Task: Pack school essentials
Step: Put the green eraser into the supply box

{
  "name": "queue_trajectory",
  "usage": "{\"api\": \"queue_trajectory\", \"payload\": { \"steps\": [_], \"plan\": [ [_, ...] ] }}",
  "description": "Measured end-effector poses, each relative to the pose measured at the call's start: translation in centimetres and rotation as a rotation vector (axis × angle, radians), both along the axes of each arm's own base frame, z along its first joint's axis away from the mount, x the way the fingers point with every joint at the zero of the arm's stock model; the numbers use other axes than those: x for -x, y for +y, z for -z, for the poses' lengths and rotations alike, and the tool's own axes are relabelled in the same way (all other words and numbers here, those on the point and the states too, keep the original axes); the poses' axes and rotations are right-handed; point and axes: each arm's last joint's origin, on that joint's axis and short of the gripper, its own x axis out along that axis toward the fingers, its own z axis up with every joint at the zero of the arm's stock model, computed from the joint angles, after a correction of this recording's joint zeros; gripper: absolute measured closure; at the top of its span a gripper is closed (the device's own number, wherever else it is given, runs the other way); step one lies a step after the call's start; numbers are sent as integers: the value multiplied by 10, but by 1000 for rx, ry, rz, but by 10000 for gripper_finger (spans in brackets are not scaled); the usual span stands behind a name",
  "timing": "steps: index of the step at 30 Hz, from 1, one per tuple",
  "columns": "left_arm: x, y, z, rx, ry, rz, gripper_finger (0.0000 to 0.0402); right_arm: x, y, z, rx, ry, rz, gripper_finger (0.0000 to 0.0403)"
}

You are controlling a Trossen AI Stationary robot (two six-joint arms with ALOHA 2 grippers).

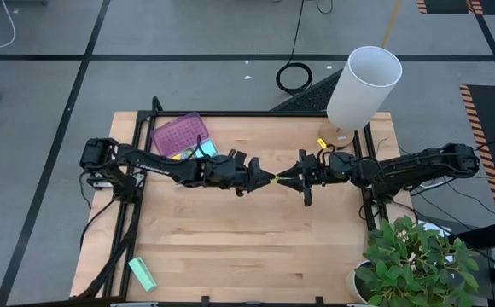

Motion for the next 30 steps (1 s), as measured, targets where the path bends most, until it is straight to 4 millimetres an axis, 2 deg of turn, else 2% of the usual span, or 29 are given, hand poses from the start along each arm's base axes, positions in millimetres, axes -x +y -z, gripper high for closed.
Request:
{"api": "queue_trajectory", "payload": {
  "steps": [6, 12, 30],
  "plan": [
    [0, 3, -1, -14, -12, -3, 271, 0, 0, 0, 1, 0, -4, 321],
    [-1, 4, -2, -33, -24, 5, 301, 0, 0, 0, 18, -1, -7, 321],
    [-1, 3, -3, -94, -29, 34, 309, 0, 0, 0, 52, -2, -6, 321]
  ]
}}
